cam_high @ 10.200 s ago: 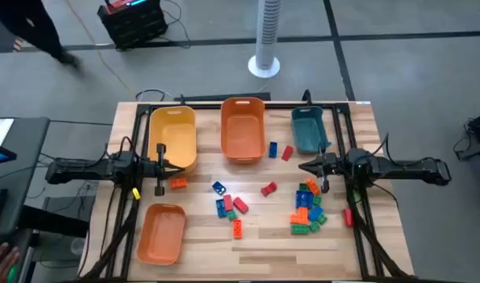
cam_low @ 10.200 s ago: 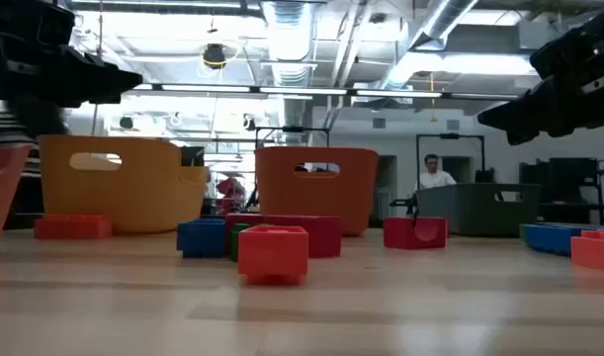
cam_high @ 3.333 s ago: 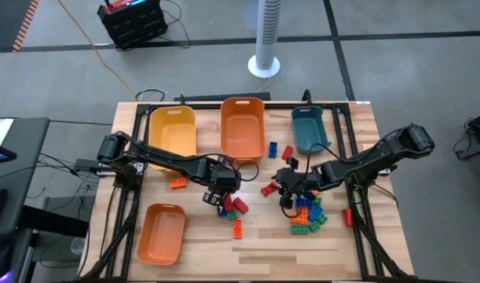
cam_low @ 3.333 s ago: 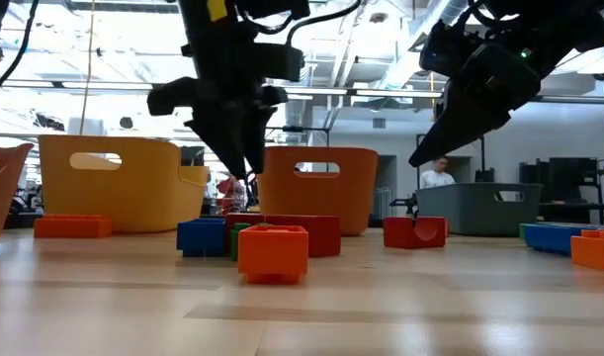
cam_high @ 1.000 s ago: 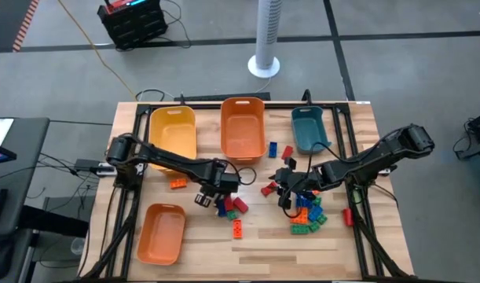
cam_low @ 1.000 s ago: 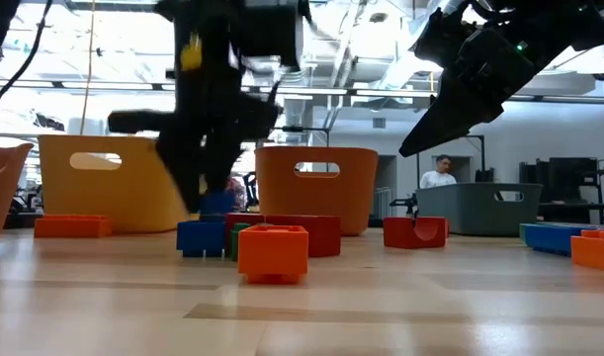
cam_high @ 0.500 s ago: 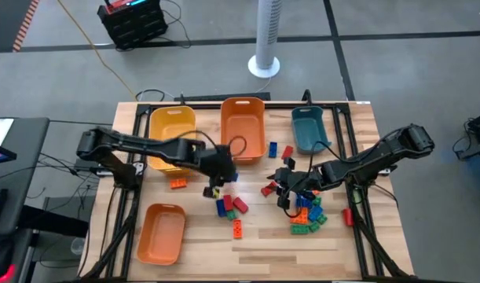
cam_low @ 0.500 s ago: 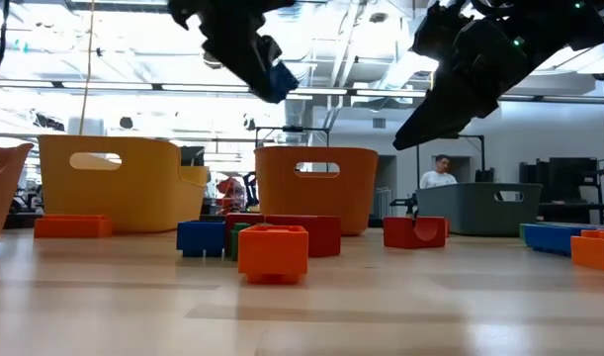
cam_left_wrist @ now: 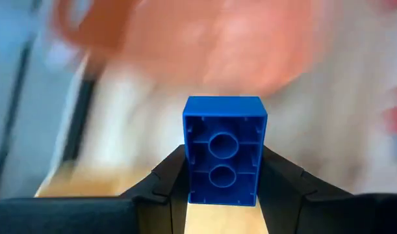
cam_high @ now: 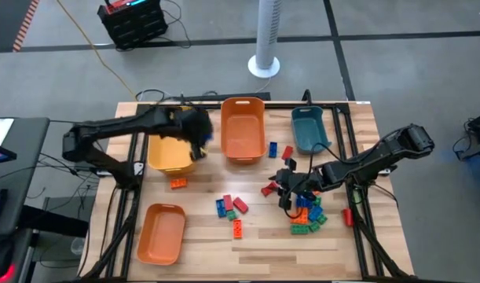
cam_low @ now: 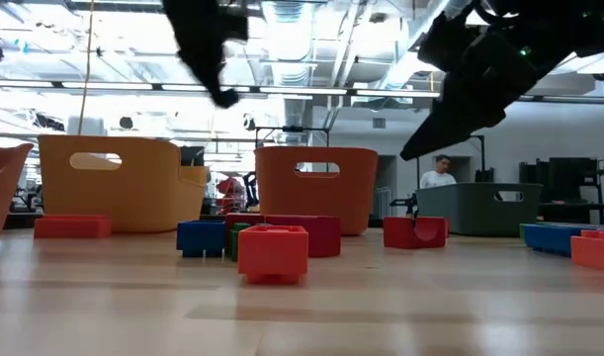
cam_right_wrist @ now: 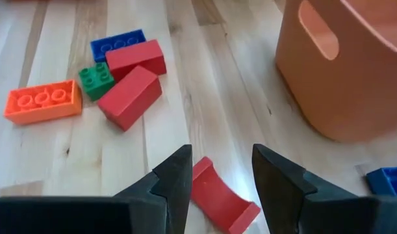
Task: Sort blocks
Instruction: Put the blue game piece into the yellow bin
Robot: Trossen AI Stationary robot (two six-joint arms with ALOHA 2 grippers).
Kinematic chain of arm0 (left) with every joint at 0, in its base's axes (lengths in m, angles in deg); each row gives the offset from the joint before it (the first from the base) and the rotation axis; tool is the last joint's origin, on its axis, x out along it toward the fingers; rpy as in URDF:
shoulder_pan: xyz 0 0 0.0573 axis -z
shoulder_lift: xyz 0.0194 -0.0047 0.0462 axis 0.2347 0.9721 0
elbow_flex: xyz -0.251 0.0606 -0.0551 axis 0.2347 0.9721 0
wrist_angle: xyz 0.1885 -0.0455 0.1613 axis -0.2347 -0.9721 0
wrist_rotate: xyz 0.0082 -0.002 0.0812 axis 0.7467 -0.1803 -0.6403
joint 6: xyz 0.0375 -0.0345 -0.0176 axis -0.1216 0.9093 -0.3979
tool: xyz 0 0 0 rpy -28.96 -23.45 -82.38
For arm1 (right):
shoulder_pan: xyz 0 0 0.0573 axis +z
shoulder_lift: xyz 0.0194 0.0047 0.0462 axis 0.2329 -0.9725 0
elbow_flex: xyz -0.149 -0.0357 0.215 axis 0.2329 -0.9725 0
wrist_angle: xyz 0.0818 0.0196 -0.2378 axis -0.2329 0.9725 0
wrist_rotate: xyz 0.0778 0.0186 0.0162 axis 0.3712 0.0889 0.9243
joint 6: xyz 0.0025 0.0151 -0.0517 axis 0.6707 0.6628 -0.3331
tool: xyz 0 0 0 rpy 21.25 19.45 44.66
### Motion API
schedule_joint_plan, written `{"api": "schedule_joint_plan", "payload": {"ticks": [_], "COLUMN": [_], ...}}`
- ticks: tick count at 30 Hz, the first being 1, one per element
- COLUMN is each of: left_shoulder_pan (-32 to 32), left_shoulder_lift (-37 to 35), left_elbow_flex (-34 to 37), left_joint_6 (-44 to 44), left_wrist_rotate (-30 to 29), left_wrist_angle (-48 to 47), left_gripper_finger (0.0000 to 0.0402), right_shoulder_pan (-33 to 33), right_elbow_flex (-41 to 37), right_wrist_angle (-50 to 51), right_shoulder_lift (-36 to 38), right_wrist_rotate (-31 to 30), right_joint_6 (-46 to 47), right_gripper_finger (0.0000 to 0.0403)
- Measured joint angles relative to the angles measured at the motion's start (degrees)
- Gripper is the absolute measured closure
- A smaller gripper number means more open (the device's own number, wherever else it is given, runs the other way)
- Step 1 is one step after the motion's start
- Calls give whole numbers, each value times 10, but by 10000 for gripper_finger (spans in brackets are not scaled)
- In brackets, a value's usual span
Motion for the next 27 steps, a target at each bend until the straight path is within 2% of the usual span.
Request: {"api": "schedule_joint_plan", "payload": {"ticks": [4,9,11,15,20,24,27], "left_shoulder_pan": [-60,-114,-128,-140,-133,-102,-50], "left_shoulder_lift": [0,1,1,1,1,1,0], "left_elbow_flex": [24,114,150,181,141,74,31], "left_joint_6": [83,123,128,122,121,120,109], "left_wrist_rotate": [-21,-20,-26,-26,-11,9,16], "left_wrist_angle": [-76,-87,-72,-62,-82,-98,-75], "left_gripper_finger": [272,269,250,183,130,124,128], "right_shoulder_pan": [2,3,7,15,15,16,16], "right_elbow_flex": [0,0,0,0,0,0,0], "right_wrist_angle": [-15,-23,-25,-29,-29,-29,-29], "right_shoulder_lift": [0,0,0,0,0,0,0], "right_wrist_rotate": [0,0,0,1,0,0,0], "right_joint_6": [0,0,0,0,-1,-2,-5], "right_gripper_finger": [228,228,228,228,228,228,228]}}
